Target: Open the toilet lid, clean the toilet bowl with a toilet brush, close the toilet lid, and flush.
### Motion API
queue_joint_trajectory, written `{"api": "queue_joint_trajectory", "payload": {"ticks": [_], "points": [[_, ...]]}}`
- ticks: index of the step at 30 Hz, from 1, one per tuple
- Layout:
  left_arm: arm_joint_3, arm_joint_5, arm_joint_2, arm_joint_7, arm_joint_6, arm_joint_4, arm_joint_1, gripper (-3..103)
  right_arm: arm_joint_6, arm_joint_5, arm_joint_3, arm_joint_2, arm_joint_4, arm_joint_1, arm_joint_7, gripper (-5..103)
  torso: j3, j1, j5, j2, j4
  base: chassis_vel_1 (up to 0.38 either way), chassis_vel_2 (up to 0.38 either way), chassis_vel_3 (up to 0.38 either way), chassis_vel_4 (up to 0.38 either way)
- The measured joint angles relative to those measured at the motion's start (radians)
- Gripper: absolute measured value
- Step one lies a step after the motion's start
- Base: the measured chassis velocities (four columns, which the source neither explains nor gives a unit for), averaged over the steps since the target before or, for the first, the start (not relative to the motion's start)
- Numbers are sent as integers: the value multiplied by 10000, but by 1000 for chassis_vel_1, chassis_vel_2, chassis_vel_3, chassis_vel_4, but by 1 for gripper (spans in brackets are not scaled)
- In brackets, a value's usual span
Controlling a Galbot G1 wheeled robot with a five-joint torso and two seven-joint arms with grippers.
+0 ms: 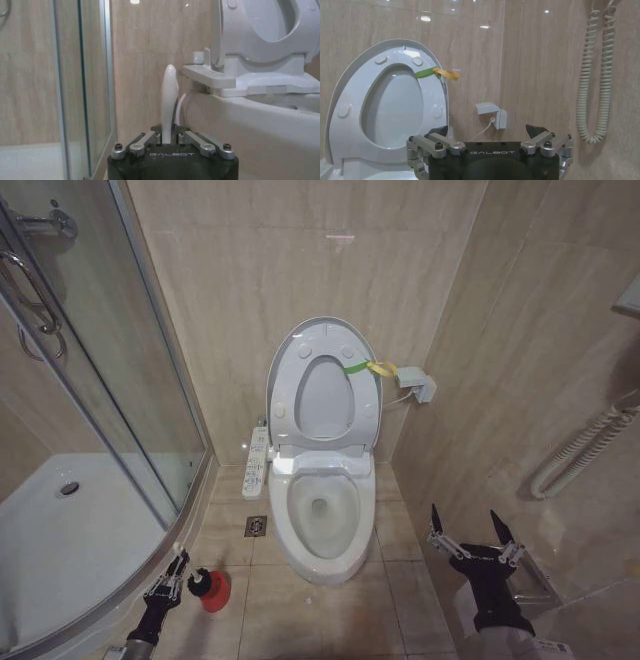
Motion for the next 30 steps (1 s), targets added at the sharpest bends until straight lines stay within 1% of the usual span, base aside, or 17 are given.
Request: {"api": "queue_joint_trajectory", "payload": {"ticks": [4,10,16,23,30], "points": [[121,-259,4,159,-17,161,-164,15,0,0,0,0,0,0,0,100,0,0,0,0,0,0,0,0,0],[321,-597,-5,131,-17,104,-362,15,0,0,0,0,0,0,0,100,0,0,1,0,0,0,0,0,0],[487,-622,-5,-24,-9,40,-583,15,0,0,0,0,0,0,0,100,0,0,2,0,-1,0,0,0,0],[467,-613,-133,-1,7,-105,-617,15,0,0,0,0,0,0,-1,100,0,0,1,0,-1,0,0,0,0],[358,-775,-238,427,10,-190,-584,15,0,0,0,0,-1,0,0,100,0,0,1,0,-1,0,0,0,0]]}}
